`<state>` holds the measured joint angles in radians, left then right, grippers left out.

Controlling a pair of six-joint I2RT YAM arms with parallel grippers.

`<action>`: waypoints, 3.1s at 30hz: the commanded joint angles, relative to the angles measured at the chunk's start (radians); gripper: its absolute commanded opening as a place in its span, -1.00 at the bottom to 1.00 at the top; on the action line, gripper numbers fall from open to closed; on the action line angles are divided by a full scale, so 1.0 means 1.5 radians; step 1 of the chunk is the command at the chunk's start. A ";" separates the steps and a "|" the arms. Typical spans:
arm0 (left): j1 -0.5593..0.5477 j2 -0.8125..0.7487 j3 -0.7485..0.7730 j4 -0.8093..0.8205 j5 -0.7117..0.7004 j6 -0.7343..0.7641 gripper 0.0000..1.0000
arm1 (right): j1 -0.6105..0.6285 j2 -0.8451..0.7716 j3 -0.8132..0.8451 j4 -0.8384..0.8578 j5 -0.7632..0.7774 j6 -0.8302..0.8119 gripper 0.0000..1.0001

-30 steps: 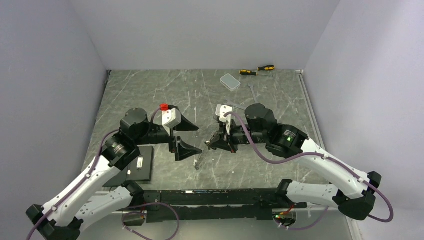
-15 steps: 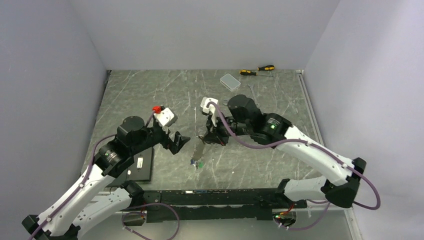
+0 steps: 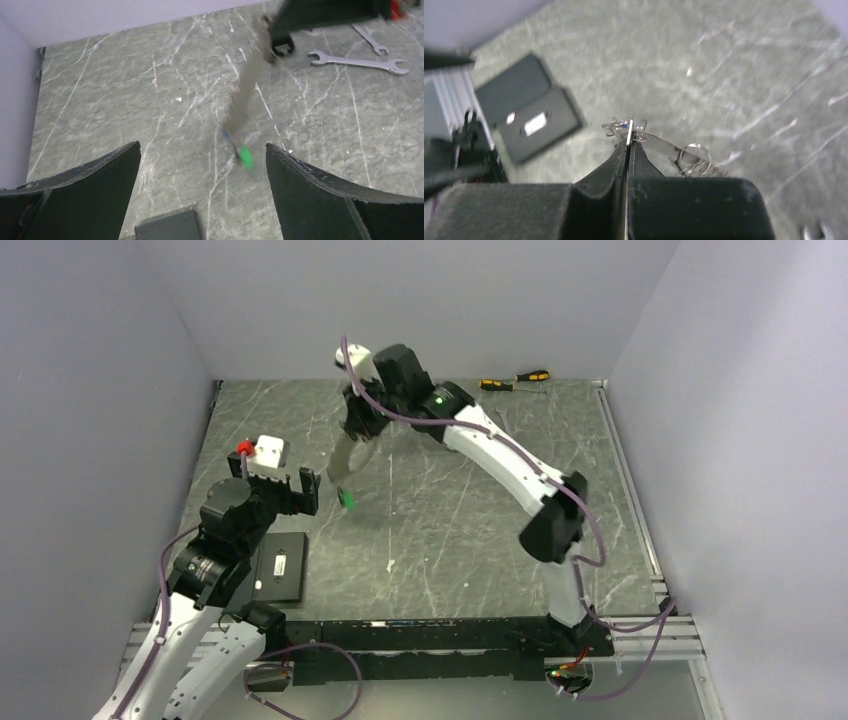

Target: Put the keys on the keyring

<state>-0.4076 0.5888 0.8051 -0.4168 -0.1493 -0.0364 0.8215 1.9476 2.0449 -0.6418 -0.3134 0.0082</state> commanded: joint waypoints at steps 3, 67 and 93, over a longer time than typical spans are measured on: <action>0.022 -0.001 0.009 -0.012 -0.044 -0.021 0.99 | -0.011 0.100 0.220 0.019 0.026 0.037 -1.00; 0.070 -0.007 0.005 -0.001 0.016 -0.018 0.99 | -0.001 0.035 -0.455 -0.069 -0.025 -0.074 -0.94; 0.074 -0.002 0.007 -0.002 0.018 -0.021 0.99 | 0.032 -0.223 -0.590 0.085 0.094 0.062 0.06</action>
<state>-0.3023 0.5861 0.8051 -0.4389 -0.1352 -0.0494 0.8265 1.7397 1.2324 -0.7147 -0.1299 -0.0231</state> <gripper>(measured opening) 0.994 0.546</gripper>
